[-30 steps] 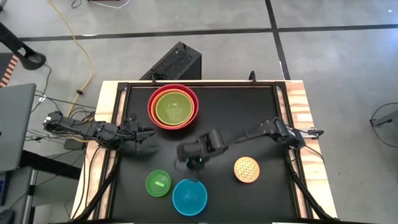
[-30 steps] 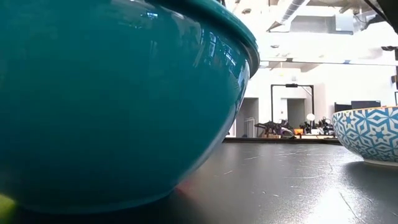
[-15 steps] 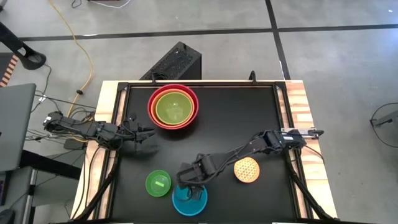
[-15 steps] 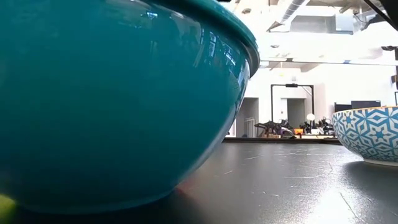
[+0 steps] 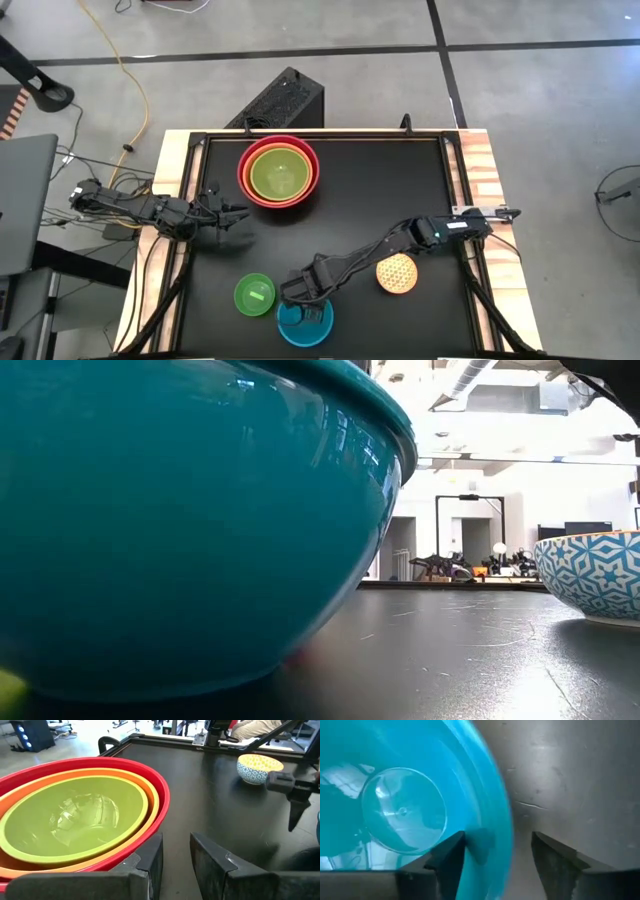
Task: Nest bowls inside each other
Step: Stack the blue bowl on top of the light green bowl
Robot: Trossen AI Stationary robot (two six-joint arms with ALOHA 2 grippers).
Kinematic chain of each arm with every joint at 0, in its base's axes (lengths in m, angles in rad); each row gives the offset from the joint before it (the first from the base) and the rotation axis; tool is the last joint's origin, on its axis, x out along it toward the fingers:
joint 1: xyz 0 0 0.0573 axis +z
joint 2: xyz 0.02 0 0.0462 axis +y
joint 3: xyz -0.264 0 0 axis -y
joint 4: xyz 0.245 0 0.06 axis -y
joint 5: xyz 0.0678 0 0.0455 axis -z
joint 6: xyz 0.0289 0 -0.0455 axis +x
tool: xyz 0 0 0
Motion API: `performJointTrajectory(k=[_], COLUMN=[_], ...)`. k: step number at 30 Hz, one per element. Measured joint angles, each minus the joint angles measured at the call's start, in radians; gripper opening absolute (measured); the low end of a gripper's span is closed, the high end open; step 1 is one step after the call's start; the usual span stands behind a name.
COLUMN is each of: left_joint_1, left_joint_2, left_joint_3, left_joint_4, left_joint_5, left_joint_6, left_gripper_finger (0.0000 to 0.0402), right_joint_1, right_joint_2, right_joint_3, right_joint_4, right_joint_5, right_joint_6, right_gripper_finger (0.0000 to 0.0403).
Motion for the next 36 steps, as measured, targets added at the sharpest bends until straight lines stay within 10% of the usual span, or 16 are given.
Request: performJointTrajectory(k=[10,22,36], left_joint_1=[0.0,0.0,0.0], left_joint_2=[0.0,0.0,0.0], left_joint_3=[0.0,0.0,0.0], left_joint_4=[0.0,-0.002,-0.001], left_joint_5=[0.0,-0.001,0.0], left_joint_6=[0.002,0.002,0.004], left_gripper_finger=[0.0087,0.0087,0.0087], right_joint_1=[-0.017,-0.129,-0.545], right_joint_2=[-0.042,-0.257,-0.295], right_joint_3=[0.004,0.002,0.0], right_joint_4=[0.002,0.028,0.35], right_joint_5=[-0.045,0.035,0.077], right_joint_6=[-0.023,-0.233,-0.381], right_gripper_finger=[0.0022,0.0014,0.0016])
